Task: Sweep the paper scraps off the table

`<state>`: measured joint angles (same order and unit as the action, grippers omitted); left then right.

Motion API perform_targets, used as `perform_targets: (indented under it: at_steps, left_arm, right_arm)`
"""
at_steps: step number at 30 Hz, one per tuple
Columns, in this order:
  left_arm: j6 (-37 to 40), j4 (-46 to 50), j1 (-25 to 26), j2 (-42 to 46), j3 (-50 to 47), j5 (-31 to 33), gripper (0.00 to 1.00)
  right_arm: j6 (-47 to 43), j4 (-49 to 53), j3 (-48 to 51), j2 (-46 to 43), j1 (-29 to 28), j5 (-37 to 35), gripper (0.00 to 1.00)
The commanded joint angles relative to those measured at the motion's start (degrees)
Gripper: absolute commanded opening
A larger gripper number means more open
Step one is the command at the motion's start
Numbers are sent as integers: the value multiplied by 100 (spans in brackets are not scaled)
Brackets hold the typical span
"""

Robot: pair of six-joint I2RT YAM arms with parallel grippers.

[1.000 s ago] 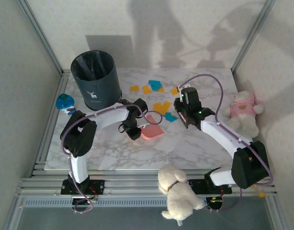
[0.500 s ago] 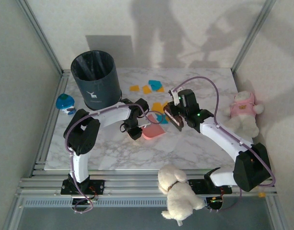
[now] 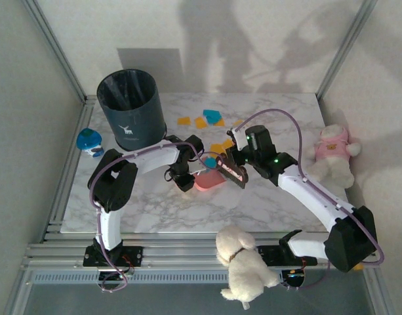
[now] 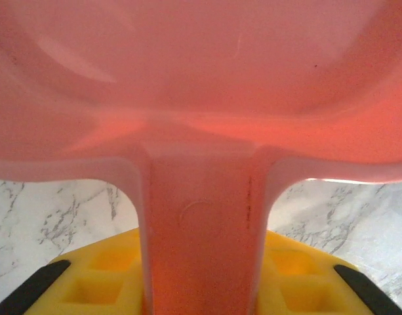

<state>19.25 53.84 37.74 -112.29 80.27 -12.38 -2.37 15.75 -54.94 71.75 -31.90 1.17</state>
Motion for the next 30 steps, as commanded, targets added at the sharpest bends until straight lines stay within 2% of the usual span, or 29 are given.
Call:
perform_targets:
  at_steps: [1,10,20,30]
  left_arm:
    - [-204,299,-29,-109,33,277,0]
    - [-253,314,-57,383,-173,253,0]
    - [-268,356,-131,645,-476,219,0]
    - [-312,296,-178,568,-486,226,0]
  right_arm:
    - [-6,-81,53,-238,-51,-44,0]
    - [627,-689,162,-232,-11,-1450,0]
    - [1230,-970,-334,640,323,-2493,0]
    - [899,-1640,-890,1558,673,-2718,0]
